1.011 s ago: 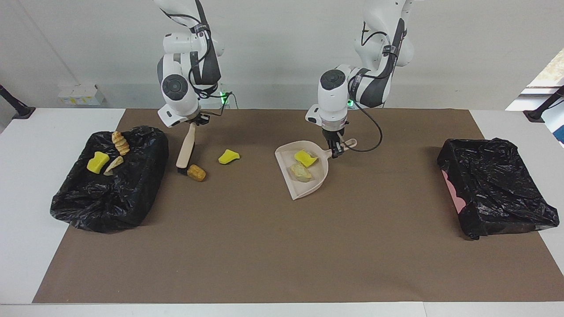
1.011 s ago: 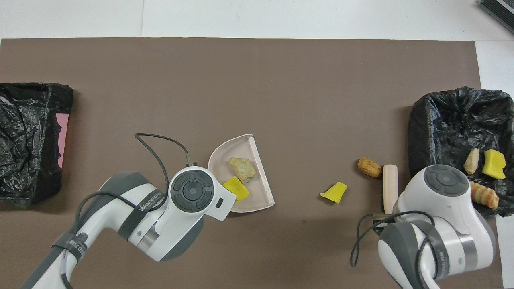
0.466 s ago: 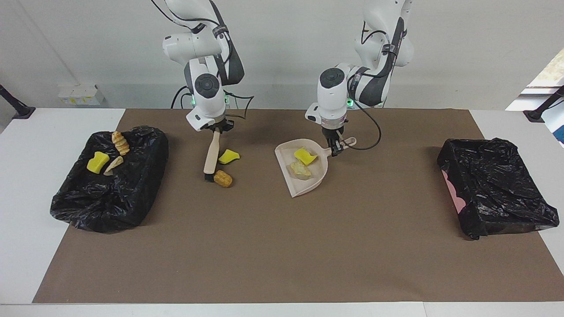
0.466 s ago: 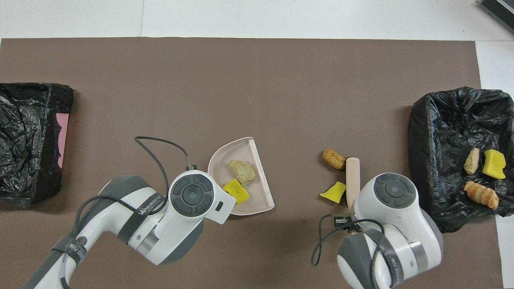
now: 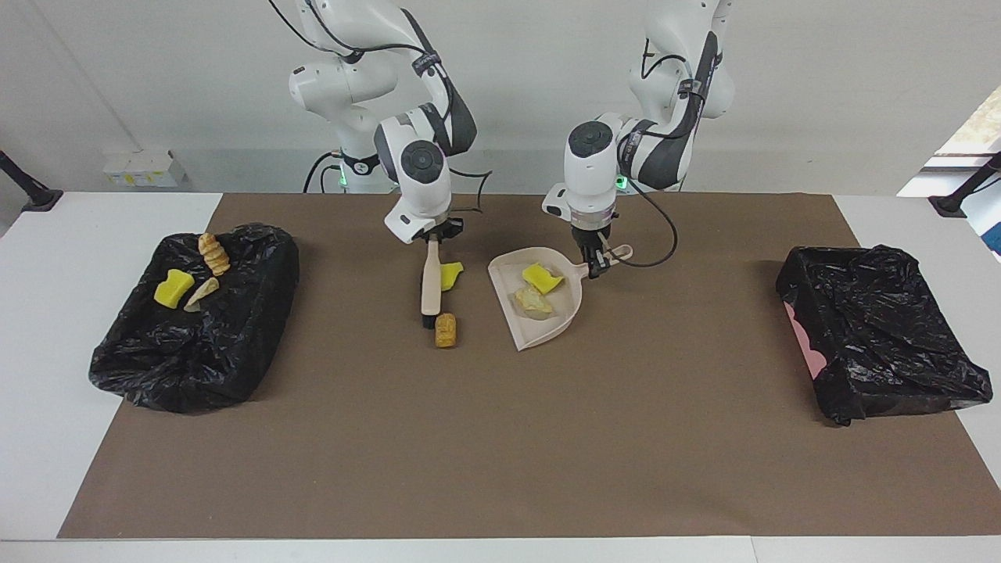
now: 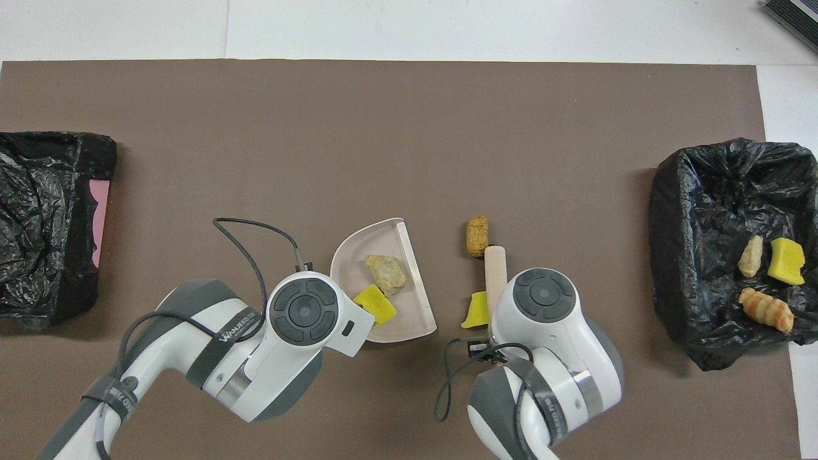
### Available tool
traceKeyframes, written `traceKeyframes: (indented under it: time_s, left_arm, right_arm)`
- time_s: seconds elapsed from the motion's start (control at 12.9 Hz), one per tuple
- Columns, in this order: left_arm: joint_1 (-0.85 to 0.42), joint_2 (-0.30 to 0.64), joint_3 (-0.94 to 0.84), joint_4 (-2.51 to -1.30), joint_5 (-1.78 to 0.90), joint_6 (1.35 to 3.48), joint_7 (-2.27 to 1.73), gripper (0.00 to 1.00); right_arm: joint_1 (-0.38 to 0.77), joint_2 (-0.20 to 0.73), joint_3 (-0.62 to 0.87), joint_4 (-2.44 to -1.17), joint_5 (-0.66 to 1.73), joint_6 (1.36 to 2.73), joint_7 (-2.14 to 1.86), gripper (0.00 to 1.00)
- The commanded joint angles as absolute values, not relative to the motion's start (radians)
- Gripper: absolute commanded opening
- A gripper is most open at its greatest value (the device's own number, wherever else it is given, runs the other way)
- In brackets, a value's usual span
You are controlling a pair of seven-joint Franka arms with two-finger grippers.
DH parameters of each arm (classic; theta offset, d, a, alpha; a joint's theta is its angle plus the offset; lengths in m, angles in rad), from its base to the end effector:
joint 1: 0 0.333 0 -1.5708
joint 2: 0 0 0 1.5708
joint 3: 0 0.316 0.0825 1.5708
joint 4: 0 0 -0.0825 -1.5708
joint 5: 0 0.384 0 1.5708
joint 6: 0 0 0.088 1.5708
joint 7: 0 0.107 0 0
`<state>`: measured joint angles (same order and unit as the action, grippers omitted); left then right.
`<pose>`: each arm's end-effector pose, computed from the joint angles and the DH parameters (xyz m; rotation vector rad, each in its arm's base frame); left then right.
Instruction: Sweep and dump trash in bin
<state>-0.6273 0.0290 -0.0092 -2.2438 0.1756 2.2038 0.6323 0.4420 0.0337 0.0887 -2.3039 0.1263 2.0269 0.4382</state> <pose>0.4208 -0.3036 0.3491 -2.3175 1.9083 0.1030 0.4088 0.2483 0.3107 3.0511 0.0297 -0.4992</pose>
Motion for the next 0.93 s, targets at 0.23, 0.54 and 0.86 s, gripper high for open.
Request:
traceKeyframes:
  time_s: [0.23,0.54,0.86]
  left_arm:
    - [-0.632,0.002,-0.002,-2.283,0.195,2.237,0.621,0.0]
    - [-0.624,0.003,-0.002,-2.283,0.195,2.241,0.621,0.0]
    - [-0.623,0.006,-0.002,-2.283,0.192,2.252,0.618,0.0]
  right_arm:
    - [0.552,0.156,0.094,-2.137,0.261,2.037,0.451,0.0]
    - [0.584,0.204,0.095,-1.999,0.386,1.967,0.425,0.0]
    - [0.526,0.209,0.086,-1.899,0.37,1.865,0.422,0.0]
